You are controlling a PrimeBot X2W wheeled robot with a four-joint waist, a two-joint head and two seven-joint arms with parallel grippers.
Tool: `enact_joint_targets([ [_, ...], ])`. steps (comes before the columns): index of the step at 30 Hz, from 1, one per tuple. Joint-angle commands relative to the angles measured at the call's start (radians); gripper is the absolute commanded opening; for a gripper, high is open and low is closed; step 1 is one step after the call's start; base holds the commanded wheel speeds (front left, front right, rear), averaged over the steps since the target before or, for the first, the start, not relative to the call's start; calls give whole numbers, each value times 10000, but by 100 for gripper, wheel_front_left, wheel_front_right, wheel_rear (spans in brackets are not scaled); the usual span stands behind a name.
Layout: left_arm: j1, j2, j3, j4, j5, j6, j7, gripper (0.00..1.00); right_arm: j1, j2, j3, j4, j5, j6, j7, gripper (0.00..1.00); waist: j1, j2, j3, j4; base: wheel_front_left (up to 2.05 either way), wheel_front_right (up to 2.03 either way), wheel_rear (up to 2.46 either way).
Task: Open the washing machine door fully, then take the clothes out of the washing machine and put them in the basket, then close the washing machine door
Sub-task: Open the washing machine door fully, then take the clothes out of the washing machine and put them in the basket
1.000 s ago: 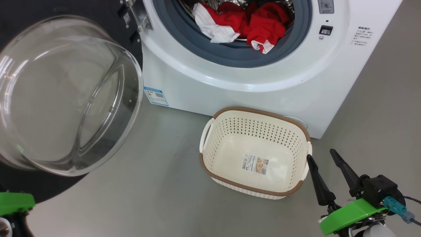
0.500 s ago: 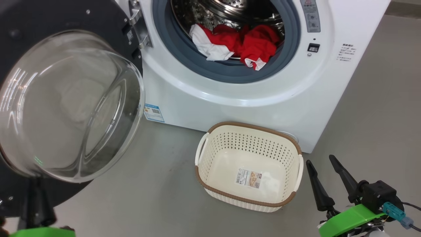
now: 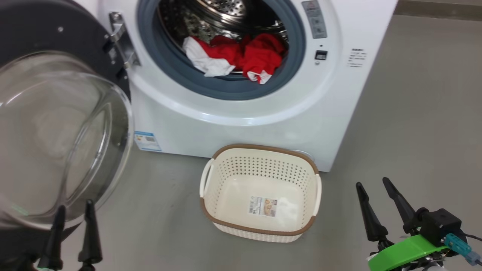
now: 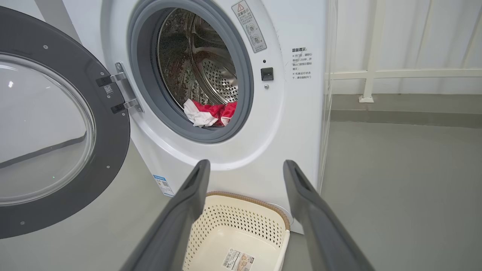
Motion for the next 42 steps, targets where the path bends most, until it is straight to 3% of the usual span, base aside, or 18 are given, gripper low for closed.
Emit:
enact_joint_targets([
  [1, 8, 355, 7, -397, 134, 14, -78, 100, 12, -44, 78, -309, -6, 65, -92, 100, 0, 0, -36, -531, 0, 0, 0],
  [12, 272, 670, -1251, -880, 61, 14, -78, 100, 211, 66, -302, -446, -7, 65, -92, 100, 0, 0, 57, -1797, 0, 0, 0],
  [22, 313, 743, -1525, -965, -13, 14, -78, 100, 275, 147, -583, -567, -32, 65, -92, 100, 0, 0, 108, -2542, 0, 0, 0],
  [42, 10, 885, -1788, -952, -261, 14, -78, 100, 266, 276, -883, -706, -108, 65, -92, 100, 0, 0, 254, -2585, 1, -1, 0],
])
